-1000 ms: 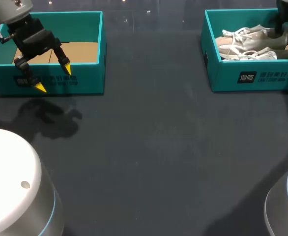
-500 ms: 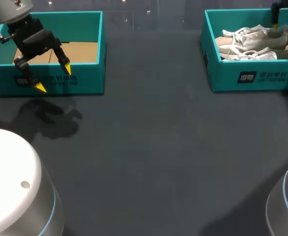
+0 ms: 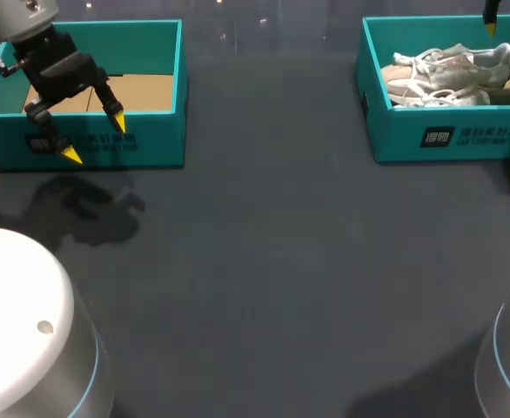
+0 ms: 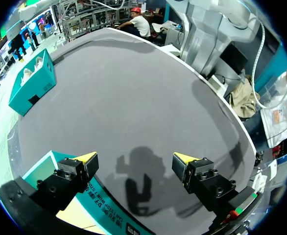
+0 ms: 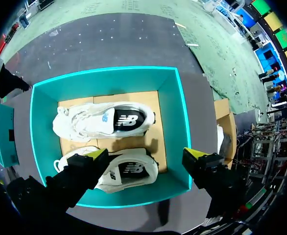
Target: Take the shoe out of the shoebox, open the shoe tongue, remove and reinsert the insole, then place the shoe into the shoebox
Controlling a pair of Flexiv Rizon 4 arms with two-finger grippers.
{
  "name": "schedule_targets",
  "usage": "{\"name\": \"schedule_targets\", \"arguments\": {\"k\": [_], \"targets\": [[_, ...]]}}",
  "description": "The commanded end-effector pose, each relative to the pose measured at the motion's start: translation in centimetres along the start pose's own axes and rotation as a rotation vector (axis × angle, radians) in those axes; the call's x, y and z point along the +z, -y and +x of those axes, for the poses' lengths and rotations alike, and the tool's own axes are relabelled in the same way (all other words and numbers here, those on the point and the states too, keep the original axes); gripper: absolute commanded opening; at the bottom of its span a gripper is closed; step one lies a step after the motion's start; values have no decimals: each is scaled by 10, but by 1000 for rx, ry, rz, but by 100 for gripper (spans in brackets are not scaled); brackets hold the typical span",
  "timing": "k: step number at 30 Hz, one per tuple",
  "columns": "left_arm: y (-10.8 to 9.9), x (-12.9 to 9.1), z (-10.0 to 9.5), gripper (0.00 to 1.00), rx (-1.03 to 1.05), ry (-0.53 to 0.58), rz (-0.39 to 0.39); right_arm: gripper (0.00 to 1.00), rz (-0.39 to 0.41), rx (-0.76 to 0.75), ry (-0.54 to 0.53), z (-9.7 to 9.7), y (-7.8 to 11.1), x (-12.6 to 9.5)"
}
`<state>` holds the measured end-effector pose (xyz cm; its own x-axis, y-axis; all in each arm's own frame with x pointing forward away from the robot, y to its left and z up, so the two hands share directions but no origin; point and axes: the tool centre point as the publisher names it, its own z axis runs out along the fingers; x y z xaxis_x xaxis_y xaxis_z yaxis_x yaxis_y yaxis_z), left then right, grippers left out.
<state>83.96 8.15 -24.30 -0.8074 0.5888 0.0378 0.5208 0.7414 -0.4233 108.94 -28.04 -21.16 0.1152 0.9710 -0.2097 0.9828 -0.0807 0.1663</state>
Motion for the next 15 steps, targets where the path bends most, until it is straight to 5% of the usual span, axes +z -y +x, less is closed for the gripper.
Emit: {"name": "schedule_targets", "arguments": {"k": [1, 9, 15], "targets": [[7, -13, 2, 100, -111, 28, -30, 100, -55, 11, 21, 4, 41, -31], [3, -38, 9, 100, -637, 173, -210, 100, -29, 61, 8, 8, 70, -40], [-12, -48, 18, 100, -937, 237, -225, 100, -18, 90, -7, 13, 86, -45]]}}
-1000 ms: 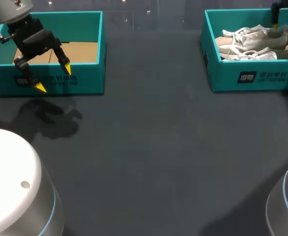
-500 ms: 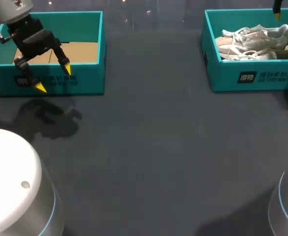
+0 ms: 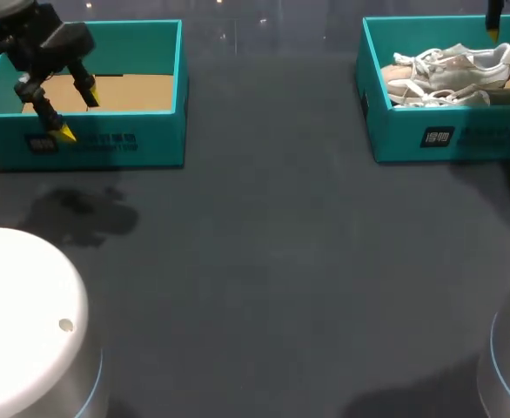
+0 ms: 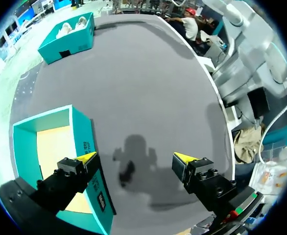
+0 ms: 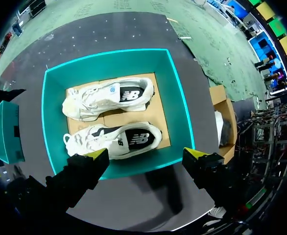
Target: Take the shoe out of the shoebox, open the shoe tongue, remove and reinsert the insole, then place the shoe into the shoebox
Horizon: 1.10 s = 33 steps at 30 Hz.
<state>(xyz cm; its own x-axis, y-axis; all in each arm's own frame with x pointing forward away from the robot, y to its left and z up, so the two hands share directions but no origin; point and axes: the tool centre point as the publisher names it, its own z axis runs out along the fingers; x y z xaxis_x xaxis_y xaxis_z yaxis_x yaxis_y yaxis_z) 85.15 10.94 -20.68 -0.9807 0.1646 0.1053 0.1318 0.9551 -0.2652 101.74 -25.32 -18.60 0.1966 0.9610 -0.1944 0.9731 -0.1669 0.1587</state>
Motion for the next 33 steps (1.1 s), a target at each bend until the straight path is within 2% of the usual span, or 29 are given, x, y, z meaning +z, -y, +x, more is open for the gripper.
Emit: {"name": "schedule_targets", "arguments": {"k": [1, 10, 26, 33], "targets": [[-8, -5, 8, 100, -520, 122, -76, 100, -41, 9, -10, 0, 20, -4], [-33, -17, 10, 100, -711, 209, -96, 100, -3, 5, -36, 12, 45, -2], [-92, -33, -8, 100, -1119, 241, -89, 100, -3, 5, -36, 12, 45, -2], [-108, -39, -29, 100, -1248, 246, -77, 100, -3, 5, -36, 12, 45, -2]]}}
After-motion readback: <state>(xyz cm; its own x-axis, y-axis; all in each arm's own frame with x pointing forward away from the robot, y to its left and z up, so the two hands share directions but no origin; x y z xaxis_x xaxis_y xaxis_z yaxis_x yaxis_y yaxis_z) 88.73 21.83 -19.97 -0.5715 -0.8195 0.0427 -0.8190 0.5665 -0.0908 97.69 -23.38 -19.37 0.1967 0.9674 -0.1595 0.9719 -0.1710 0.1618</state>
